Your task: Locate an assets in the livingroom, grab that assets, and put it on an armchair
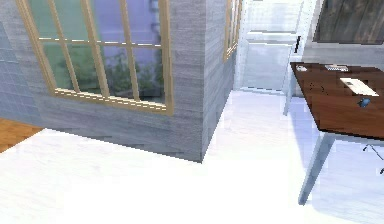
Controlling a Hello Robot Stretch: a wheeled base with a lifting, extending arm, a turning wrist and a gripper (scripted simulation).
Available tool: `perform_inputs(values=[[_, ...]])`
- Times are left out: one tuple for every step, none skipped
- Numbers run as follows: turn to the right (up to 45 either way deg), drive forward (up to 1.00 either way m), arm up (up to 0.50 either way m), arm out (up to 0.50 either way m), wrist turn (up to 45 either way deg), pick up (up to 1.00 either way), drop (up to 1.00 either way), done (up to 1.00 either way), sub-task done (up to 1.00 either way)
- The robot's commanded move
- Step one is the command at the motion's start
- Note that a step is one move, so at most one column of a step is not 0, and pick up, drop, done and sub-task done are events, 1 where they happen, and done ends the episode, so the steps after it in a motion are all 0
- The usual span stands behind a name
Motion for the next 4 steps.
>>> perform_inputs(values=[[0.0,0.0,0.0,0.0,24.0,0.0,0.0,0.0,0.0],[0.0,0.0,-0.3,0.0,0.0,0.0,0.0,0.0,0.0],[0.0,0.0,0.0,0.0,0.0,1.0,0.0,0.0,0.0],[0.0,0.0,0.1,0.0,0.0,0.0,0.0,0.0,0.0]])
